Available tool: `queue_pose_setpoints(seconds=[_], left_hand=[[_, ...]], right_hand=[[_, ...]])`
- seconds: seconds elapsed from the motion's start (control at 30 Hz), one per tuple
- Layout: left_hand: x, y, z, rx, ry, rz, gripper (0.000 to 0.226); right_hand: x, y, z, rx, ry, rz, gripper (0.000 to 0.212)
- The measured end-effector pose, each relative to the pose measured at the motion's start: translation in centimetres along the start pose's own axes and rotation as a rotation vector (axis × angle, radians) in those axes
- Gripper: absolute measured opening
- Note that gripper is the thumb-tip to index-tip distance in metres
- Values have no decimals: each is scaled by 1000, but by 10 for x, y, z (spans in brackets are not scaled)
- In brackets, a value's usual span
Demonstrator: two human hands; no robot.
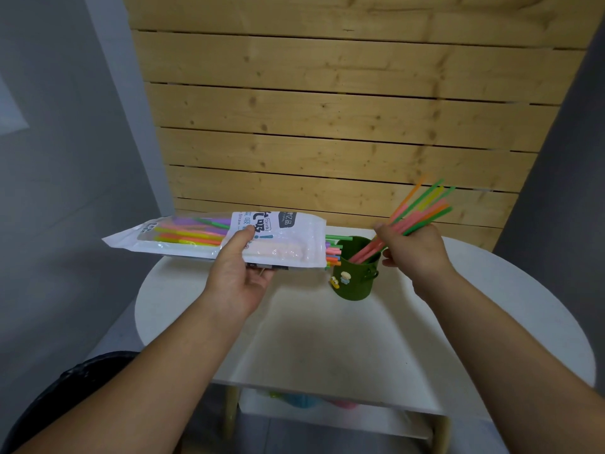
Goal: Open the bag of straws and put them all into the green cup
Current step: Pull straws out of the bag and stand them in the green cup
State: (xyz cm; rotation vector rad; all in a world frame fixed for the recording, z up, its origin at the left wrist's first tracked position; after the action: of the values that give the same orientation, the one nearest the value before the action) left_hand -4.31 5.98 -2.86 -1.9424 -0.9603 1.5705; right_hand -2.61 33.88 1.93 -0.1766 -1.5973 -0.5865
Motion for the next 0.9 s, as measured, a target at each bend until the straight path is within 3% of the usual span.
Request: queue_pose_setpoints(seconds=[0.13,0.37,0.6,0.8,0.9], left_hand=[[-1,2,1,0,4,-1,16],[0,0,-3,-1,10,9,12],[-1,-1,-4,18,11,9,15],[-1,-3,-6,29,15,-7,18],[-2,-7,-8,53,11,-9,20]], right_hand=[[1,11,0,-128,56,55,31],[-7,15,0,-105,35,0,22],[-31,15,-9,-74,-203,312,69],[-43,-2,-48,144,-447,283,43],[-33,-18,-61,273,-409,310,33]])
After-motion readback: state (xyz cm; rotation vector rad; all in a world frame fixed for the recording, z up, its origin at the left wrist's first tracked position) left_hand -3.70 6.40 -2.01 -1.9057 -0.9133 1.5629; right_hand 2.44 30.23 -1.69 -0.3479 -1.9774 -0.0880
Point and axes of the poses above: each hand's wrist, its own z-axis towards the middle knuckle, its own y-axis out of the back of the hand, x = y × z, the point moved 9 cm from there along z, towards the middle knuckle, and after that the axes turned 4 degrees about -y, right-handed, at the moved point
